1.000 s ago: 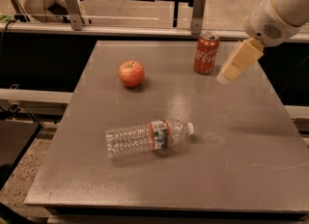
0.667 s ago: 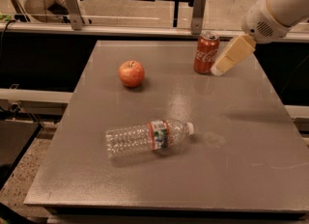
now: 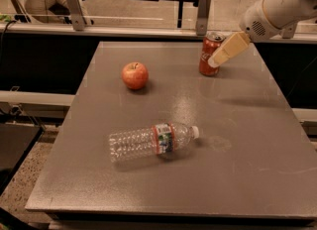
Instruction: Pick coke can
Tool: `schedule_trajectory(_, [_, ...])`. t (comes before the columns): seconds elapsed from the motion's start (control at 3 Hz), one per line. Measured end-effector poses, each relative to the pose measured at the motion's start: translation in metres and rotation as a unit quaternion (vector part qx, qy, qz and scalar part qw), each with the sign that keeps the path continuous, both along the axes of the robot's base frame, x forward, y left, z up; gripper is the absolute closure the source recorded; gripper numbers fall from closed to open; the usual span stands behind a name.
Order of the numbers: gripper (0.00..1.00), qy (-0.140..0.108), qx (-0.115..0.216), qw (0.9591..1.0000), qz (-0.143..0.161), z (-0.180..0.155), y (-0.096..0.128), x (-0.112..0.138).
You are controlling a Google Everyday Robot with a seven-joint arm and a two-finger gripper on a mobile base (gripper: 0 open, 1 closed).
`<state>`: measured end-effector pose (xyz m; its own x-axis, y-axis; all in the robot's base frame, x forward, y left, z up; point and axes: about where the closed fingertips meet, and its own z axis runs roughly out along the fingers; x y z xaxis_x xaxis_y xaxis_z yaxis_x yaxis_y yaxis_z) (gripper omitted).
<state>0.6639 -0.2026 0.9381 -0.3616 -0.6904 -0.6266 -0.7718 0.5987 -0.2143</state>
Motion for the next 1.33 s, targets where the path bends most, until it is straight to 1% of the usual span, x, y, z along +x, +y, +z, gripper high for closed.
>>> schedule_trajectory(0.33, [0.00, -0.003, 0.021, 0.9997, -0.012, -0.013, -0.001, 0.030])
schedule_trajectory(0.67, [0.00, 0.003, 0.034, 0.9992, -0.018, -0.020, -0.002, 0.042])
schedule_trajectory(1.0, [0.00, 0.012, 0.051, 0.9984, -0.018, -0.027, 0.002, 0.046])
schedule_trajectory(1.33, [0.16, 0.019, 0.065, 0.9976, -0.013, -0.032, 0.007, 0.049])
